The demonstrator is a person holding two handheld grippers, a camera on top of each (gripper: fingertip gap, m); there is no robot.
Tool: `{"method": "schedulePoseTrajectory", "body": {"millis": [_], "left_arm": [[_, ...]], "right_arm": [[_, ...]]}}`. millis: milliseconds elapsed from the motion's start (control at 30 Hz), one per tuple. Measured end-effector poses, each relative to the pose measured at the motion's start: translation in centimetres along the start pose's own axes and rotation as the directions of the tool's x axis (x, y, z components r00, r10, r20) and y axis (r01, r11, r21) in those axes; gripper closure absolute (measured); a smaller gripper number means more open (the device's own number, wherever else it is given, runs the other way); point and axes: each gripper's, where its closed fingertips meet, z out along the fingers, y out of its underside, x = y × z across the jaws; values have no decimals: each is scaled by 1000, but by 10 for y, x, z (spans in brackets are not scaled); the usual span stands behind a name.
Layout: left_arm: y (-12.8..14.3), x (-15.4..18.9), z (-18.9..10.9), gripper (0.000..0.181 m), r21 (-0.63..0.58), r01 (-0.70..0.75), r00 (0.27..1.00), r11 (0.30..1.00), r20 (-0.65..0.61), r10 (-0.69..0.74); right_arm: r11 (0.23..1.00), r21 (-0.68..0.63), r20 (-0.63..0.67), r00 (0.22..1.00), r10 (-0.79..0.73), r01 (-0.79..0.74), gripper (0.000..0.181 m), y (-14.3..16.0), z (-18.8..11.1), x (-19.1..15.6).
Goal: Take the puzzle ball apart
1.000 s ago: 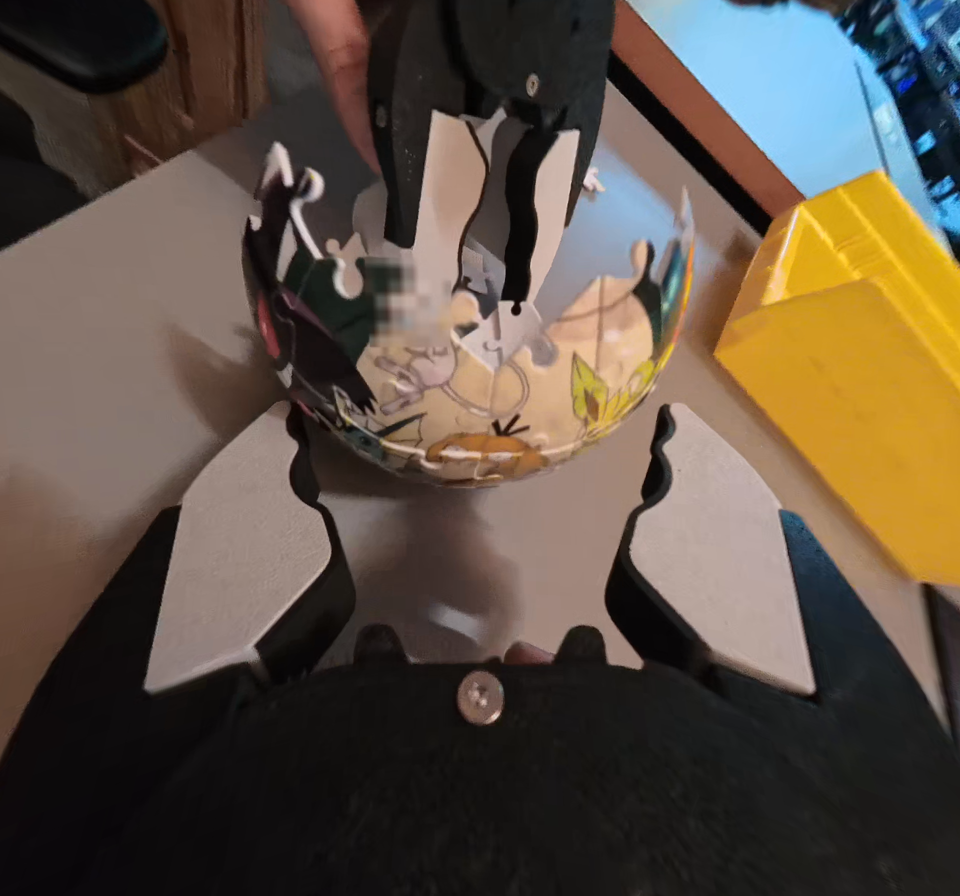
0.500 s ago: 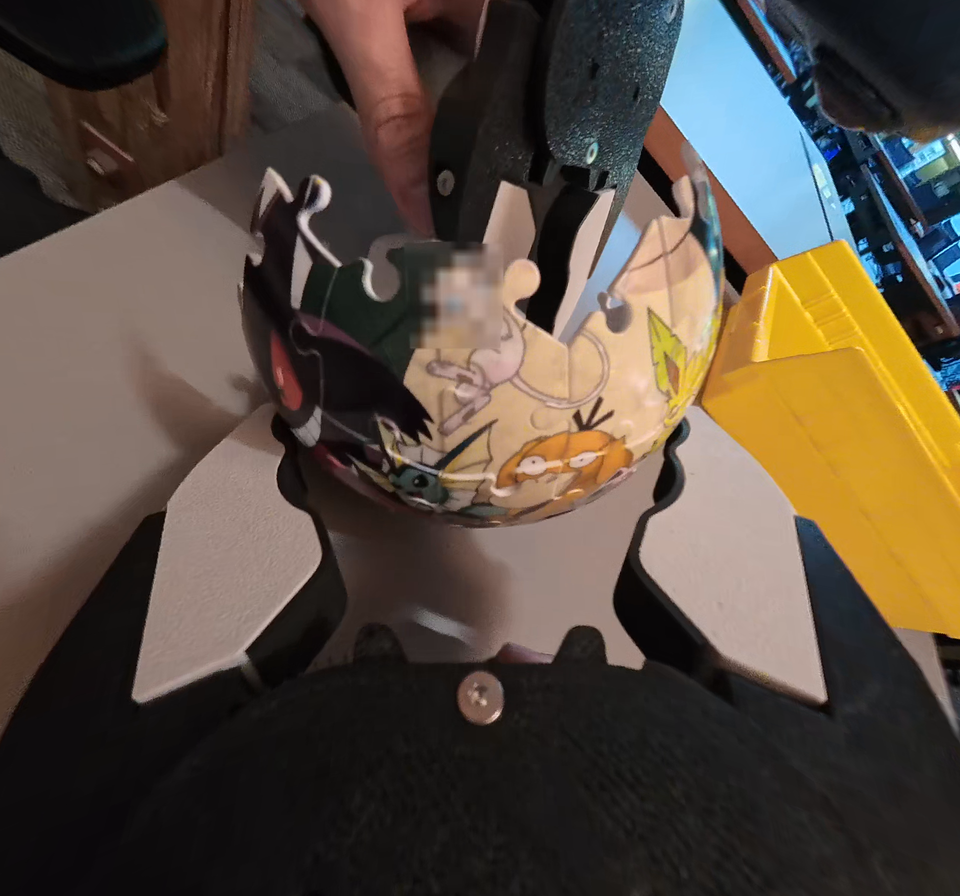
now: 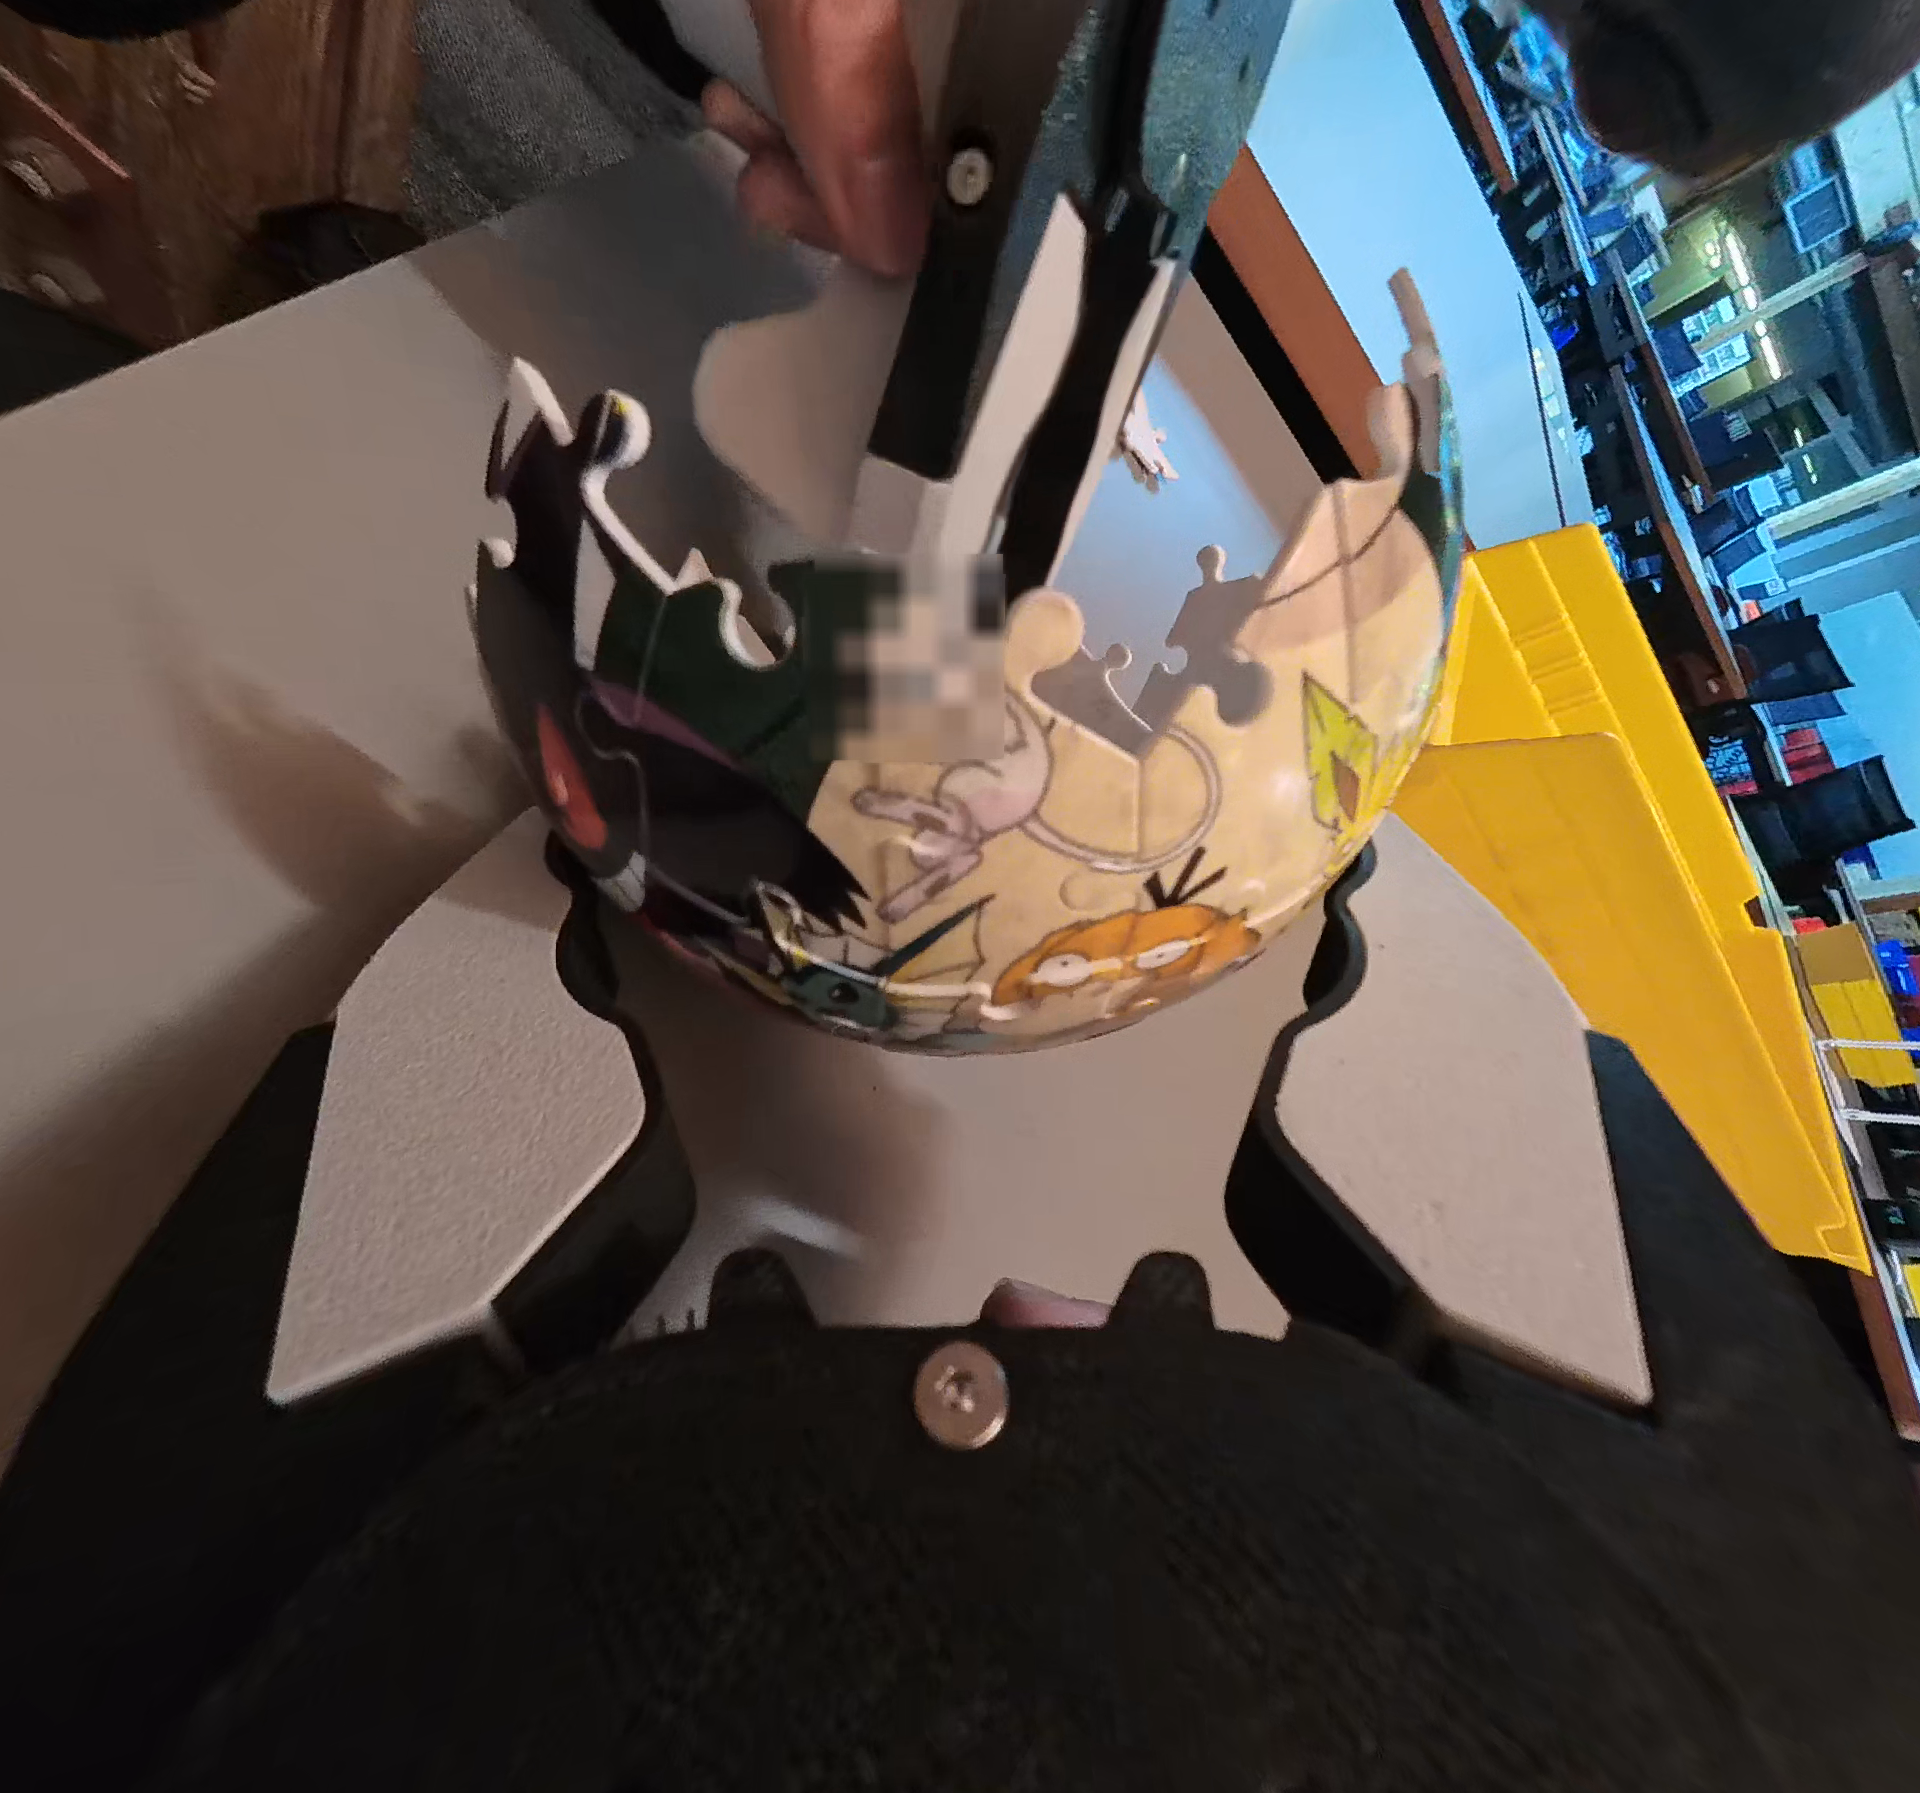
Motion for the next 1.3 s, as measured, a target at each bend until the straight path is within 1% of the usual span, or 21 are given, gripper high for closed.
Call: {"method": "schedulePoseTrajectory", "body": {"millis": [33, 133, 200, 333, 400, 633, 733, 867, 967, 1100, 1200, 1300], "left_arm": [[5, -1, -1, 118, -19, -24, 999, 1000, 31, 24], [12, -4, -2, 118, -63, -92, 987, 994, 125, 100], [10, -2, 0, 118, -57, -104, 984, 993, 140, 111], [6, -4, 2, 117, -43, -79, 986, 996, 145, 84], [4, -1, 3, 116, -28, -76, 989, 997, 128, 79], [3, -2, 6, 115, -32, -77, 987, 997, 136, 80], [3, -1, 6, 115, -54, -91, 985, 994, 142, 98], [2, 5, 7, 128, -86, -128, 983, 988, 121, 138], [4, 4, 6, 124, -74, -102, 988, 992, 107, 110], [0, 4, -7, 121, 20, -34, 997, 999, 67, 33], [5, 2, -12, 120, 10, -32, 996, 999, 81, 31], [11, 4, -6, 118, -28, -53, 995, 998, 86, 55]], "right_arm": [[1000, 1, -5, 1000, -6, 6, 50, -1, 0, 0], [1000, 4, -14, 1000, -20, 21, 50, -3, 0, -1], [1000, 2, -14, 1000, -18, 18, 50, -3, 0, -1], [1000, -1, -27, 999, -17, 17, 50, -3, 0, 0], [1000, -4, -31, 999, -14, 14, 50, -2, -1, 0], [1000, -6, -30, 999, -11, 11, 50, -2, 0, 0], [1000, -6, -27, 1000, -9, 9, 50, -2, 0, -1], [1000, -9, -26, 1000, -4, 3, 50, -2, 0, 0], [1000, -10, -28, 1000, -5, 4, 50, -2, 0, -1], [1000, -15, -35, 999, -7, 6, 50, -2, 0, 0], [1000, -19, -47, 999, -13, 12, 50, -2, -1, 0], [999, -28, -49, 998, -30, 29, 50, -3, -1, -1]]}}
